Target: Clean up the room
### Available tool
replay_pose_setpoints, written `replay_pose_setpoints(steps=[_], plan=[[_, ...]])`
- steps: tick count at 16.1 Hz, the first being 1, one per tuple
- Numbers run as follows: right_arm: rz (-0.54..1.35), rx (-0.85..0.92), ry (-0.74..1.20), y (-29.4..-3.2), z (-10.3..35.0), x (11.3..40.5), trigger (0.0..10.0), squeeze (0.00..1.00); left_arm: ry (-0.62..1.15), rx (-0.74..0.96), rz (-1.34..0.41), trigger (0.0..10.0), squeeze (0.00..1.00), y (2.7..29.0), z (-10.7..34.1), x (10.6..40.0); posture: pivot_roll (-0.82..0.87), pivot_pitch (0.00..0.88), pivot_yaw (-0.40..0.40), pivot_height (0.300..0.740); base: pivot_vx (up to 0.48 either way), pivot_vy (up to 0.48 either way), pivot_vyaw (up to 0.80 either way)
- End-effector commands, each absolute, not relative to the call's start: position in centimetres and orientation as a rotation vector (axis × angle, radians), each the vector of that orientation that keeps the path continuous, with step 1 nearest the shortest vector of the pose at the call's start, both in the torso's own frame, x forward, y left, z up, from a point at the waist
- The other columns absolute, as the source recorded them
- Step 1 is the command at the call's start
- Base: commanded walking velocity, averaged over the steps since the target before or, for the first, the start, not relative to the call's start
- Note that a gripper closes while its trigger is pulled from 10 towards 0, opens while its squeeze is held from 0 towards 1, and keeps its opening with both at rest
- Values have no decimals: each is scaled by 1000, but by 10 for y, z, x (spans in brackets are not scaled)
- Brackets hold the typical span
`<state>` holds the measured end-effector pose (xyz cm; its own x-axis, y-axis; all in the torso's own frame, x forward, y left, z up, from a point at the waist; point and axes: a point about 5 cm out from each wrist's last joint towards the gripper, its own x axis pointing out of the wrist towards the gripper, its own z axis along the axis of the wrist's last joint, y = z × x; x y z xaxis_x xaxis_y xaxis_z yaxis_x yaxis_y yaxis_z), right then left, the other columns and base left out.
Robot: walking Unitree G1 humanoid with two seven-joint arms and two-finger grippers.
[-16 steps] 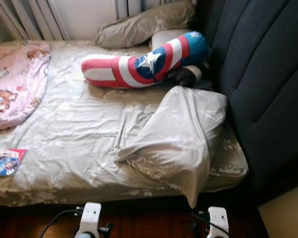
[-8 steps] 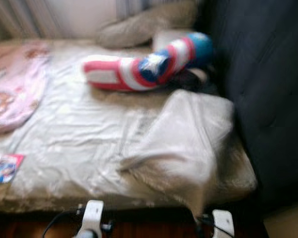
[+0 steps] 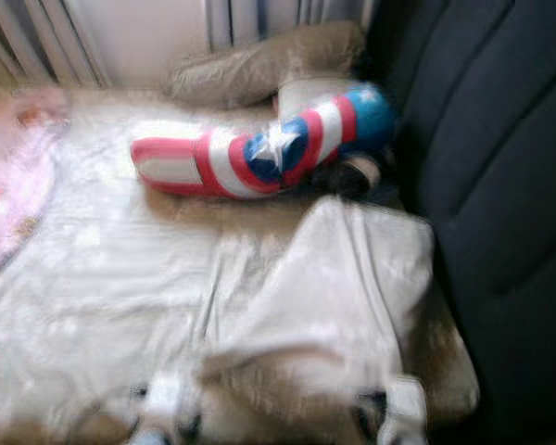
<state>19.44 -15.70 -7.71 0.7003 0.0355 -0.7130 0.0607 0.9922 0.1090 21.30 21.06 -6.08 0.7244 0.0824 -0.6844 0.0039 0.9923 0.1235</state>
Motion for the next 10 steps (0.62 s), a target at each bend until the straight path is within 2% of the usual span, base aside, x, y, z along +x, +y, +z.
replay_pose_setpoints(steps=[1,4,6,8,10], plan=[[-56,125,781,-168,-76,194,10000,0,718,95,53,10000,0,208,-57,219,13,100,-33,740,0,0,0],[-71,136,626,-171,-59,218,10000,0,463,68,78,10000,0,214,-20,259,7,108,-38,740,0,0,0],[-76,148,592,-171,-55,222,10000,0,381,60,75,10000,0,214,-9,268,5,110,-38,740,0,0,0],[-79,179,556,-171,-52,225,10000,0,227,45,57,10000,0,206,13,283,-1,116,-40,740,0,0,0],[-94,194,584,-170,-55,221,10000,0,171,36,42,10000,0,198,21,289,9,119,-42,740,0,0,0]])
